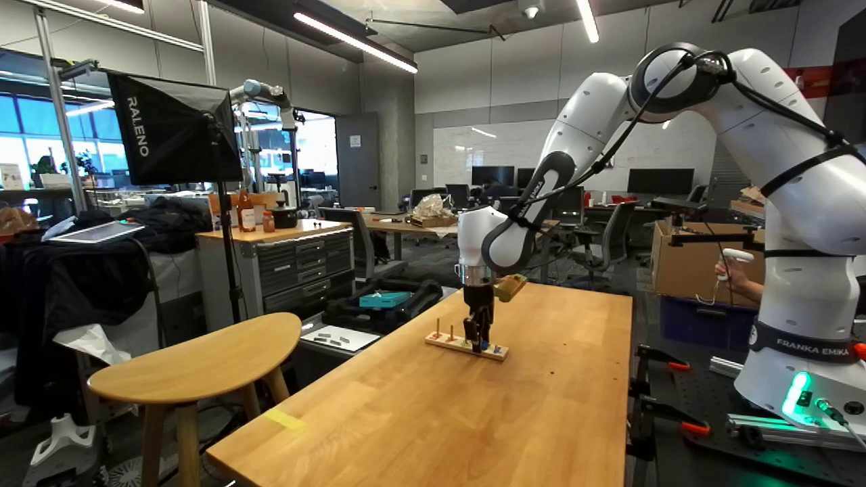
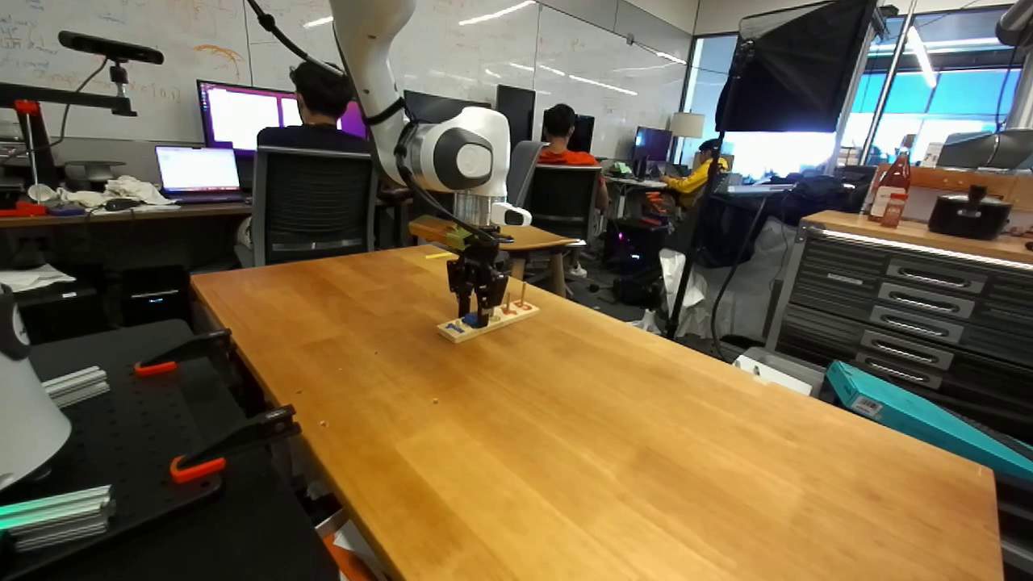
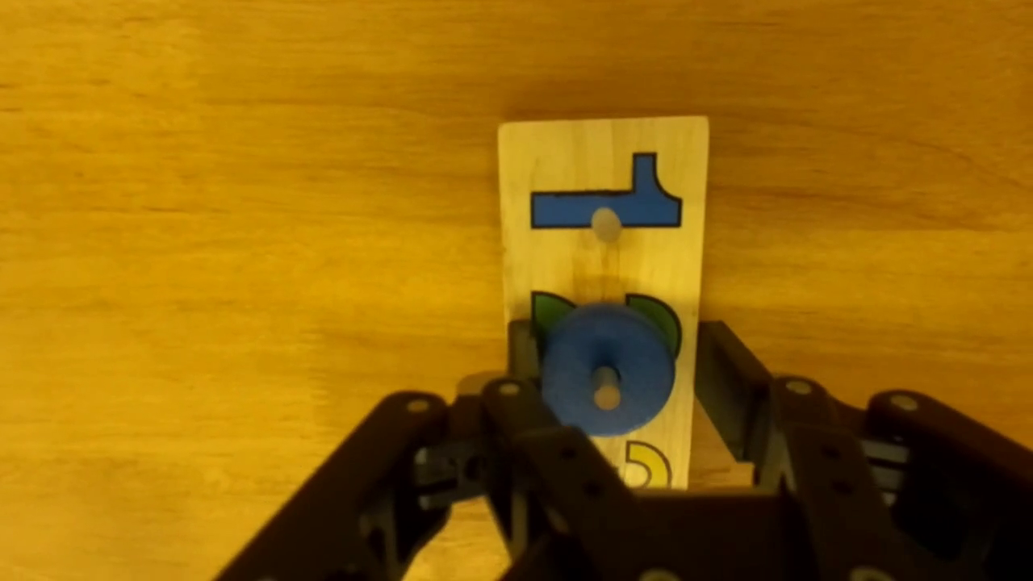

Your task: Remove the blue object on the second spike of the abacus and place it on the table

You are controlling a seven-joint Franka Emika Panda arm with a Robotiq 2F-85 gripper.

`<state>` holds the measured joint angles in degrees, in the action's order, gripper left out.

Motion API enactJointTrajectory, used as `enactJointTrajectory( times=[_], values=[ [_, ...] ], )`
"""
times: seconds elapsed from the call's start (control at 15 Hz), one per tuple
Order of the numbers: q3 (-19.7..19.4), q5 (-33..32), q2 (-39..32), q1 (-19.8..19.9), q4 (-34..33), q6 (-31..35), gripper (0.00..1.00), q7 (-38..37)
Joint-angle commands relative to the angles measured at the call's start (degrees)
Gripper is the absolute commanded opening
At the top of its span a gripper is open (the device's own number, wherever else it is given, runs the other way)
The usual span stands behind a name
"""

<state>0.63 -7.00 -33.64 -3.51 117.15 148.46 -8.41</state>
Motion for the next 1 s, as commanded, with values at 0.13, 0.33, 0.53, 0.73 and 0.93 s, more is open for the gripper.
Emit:
enactJointTrajectory(
  times=[0.13,0.33,0.53,0.73,0.93],
  values=[
    [-0.9,1.0,-0.8,-0.9,-1.2,-0.4,0.27,0.3],
    [-1.2,0.8,-1.3,-0.8,-1.5,-1.1,0.27,0.3],
    [-1.4,0.8,-1.5,-0.9,-1.7,-1.8,0.77,0.1],
    [-1.4,0.9,-1.6,-0.8,-1.7,-2.1,0.98,0.2],
    [-1.0,1.3,-1.3,-0.6,-1.7,-2.2,1.00,0.6]
  ],
)
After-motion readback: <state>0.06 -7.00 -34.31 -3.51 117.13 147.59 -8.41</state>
